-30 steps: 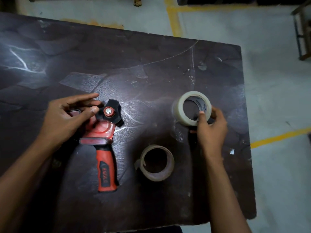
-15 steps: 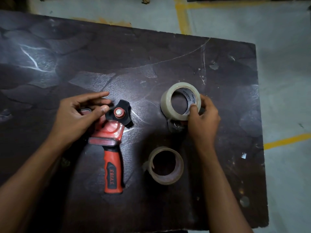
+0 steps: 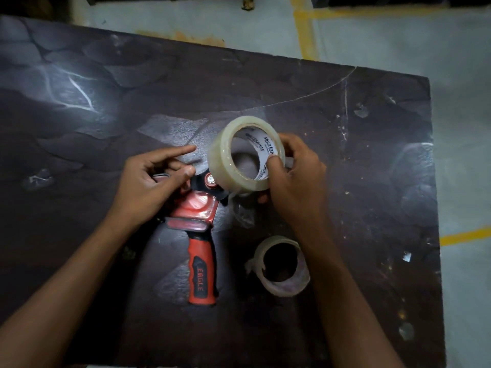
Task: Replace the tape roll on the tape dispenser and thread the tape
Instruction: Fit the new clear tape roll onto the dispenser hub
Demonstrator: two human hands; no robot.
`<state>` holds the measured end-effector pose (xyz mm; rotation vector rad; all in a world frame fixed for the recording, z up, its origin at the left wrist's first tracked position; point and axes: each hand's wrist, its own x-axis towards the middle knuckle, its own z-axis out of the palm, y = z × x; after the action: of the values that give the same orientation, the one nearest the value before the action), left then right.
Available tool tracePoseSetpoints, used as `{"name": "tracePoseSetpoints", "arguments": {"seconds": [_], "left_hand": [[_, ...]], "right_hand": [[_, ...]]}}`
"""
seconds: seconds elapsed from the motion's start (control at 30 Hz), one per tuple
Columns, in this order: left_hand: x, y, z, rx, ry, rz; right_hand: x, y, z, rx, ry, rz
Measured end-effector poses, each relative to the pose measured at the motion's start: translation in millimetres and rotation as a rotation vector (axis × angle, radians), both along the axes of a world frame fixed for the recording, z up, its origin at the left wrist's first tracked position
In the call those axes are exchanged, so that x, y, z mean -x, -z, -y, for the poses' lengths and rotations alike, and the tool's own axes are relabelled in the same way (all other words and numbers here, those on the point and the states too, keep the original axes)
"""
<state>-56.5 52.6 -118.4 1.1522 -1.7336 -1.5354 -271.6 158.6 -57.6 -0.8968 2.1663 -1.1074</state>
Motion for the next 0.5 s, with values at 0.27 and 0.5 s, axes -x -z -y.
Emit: {"name": "tracePoseSetpoints", "arguments": {"seconds": [0.27, 0.5], "left_hand": [[-14.6, 4.5, 1.8, -0.015, -0.058, -0.072], [-33.6, 1.1, 3.9, 0.028, -0.142, -0.078]], "right_hand": [[-38.1, 3.8, 9.9, -0.057, -0.096, 0.018], [-75.3, 12.0, 23.5, -0.032, -0.169, 0.074]]}}
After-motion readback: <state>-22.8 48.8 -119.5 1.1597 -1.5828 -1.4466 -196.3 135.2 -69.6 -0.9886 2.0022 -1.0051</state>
